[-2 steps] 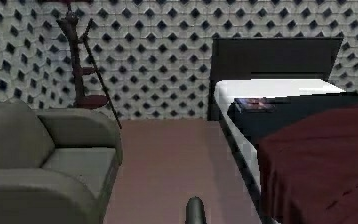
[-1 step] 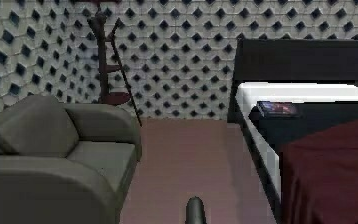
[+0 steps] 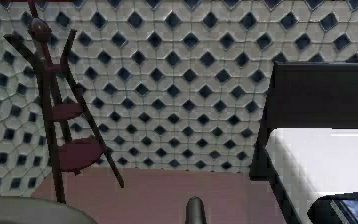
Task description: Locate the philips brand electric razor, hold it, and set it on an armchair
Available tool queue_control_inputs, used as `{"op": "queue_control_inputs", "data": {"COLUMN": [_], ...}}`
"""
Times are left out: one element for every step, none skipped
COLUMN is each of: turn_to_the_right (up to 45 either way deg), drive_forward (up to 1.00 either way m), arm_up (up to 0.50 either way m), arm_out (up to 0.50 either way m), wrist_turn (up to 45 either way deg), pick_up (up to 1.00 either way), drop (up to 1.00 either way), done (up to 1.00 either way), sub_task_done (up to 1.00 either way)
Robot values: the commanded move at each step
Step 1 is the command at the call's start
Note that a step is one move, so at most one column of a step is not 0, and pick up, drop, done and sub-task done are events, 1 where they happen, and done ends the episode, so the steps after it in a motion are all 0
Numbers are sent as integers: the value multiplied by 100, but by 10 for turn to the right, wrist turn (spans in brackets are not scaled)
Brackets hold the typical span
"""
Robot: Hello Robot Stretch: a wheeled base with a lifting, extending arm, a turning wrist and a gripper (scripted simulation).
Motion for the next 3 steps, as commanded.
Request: {"op": "queue_control_inputs", "data": {"turn_to_the_right": [-30,0,180], "drive_forward": [0,20,0], "arm_up": [0,0,0], "arm_out": [0,0,0], "wrist_turn": [0,0,0], "pick_up": [0,0,0], "drop": [0,0,0], "done": [0,0,0], "sub_task_done": [0,0,0]}}
